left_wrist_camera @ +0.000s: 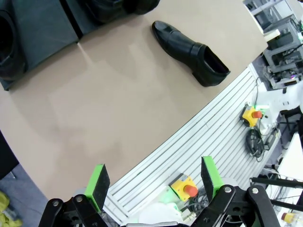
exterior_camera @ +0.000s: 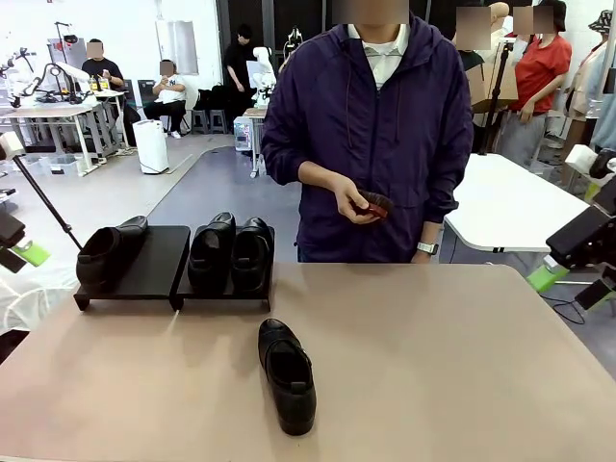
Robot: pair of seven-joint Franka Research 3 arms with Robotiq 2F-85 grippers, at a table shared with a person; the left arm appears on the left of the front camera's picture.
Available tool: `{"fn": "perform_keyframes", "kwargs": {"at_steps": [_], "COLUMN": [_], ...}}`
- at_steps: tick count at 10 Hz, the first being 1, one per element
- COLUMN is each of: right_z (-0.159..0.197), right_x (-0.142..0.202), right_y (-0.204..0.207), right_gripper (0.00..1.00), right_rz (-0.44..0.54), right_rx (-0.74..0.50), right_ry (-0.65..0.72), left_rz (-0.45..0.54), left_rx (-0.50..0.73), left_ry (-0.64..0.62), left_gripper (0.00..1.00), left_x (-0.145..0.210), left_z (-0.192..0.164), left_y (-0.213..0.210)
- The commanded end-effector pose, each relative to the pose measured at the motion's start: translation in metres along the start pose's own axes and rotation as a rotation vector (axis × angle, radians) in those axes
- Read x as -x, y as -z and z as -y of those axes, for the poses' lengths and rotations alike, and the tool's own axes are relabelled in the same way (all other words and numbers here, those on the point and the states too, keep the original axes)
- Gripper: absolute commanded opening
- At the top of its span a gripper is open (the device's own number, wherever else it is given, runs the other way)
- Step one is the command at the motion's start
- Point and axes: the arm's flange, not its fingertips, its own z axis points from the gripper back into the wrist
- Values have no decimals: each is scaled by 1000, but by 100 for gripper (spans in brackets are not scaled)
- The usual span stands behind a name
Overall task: Organize the shoes by placing them on the stand.
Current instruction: Place the Shoe from the middle of the table onto the Shoes Stand.
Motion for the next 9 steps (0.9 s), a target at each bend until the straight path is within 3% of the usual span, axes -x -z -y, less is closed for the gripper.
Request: {"fn": "perform_keyframes", "kwargs": {"at_steps": [1, 7, 9], "right_z": [2, 2, 2], "right_x": [-3, -3, -3], "right_y": [-2, -2, -2], "right_gripper": [100, 100, 100], "right_rz": [-3, -3, -3], "right_rx": [-17, -17, -17], "right_ry": [-25, -25, -25], "left_rz": [-6, 0, -167], "left_rx": [1, 0, 79], "left_ry": [16, 0, -147], "left_gripper": [100, 100, 100], "left_x": [2, 0, -20], "left_z": [-1, 0, 89], "left_y": [-2, 0, 69]}}
